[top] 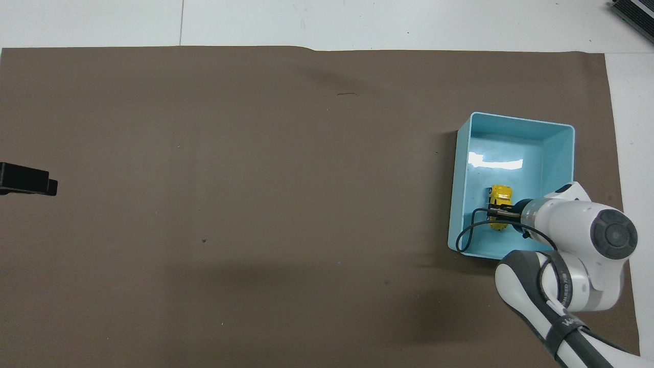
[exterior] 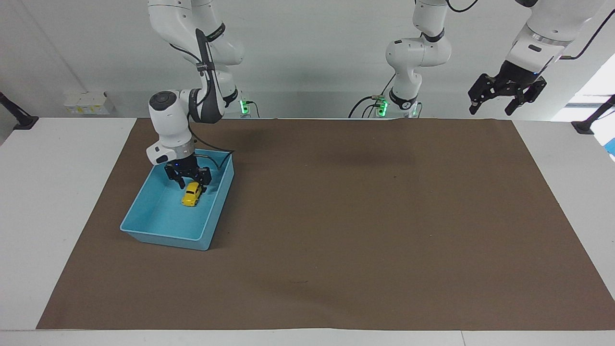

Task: Wind up and store yellow beetle car
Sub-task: 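Carry the car into the light-blue bin with the right gripper, then open the right gripper and release the car in the bin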

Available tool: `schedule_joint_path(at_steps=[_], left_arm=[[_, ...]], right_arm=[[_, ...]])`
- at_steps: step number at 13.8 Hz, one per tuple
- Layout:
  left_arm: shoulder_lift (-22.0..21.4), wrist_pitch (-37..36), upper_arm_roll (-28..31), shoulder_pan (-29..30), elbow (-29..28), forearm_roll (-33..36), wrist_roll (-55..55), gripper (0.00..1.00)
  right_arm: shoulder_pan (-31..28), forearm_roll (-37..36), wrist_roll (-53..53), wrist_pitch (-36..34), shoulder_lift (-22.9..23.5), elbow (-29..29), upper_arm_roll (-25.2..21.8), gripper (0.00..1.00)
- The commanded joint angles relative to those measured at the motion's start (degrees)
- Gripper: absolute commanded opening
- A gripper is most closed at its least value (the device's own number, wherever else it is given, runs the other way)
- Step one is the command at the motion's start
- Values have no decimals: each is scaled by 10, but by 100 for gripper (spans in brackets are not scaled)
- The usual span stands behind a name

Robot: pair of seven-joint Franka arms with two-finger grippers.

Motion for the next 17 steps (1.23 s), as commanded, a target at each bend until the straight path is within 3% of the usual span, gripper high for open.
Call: schedule_joint_path(at_steps=[1, 8, 12, 17], left_arm=[[-2, -12, -4, 10, 7, -7, -3, 100], [-2, -13, -4, 10, 7, -7, -3, 100], [-2, -13, -4, 10, 7, -7, -3, 100], [-2, -12, -4, 10, 7, -7, -3, 100]], right_arm=[[-7, 15, -28, -86, -20, 50, 5, 100], [-11, 15, -26, -396, -21, 284, 1, 100], [-11, 17, -20, -519, -21, 390, 2, 100], [-11, 34, -21, -629, -22, 477, -1, 100]])
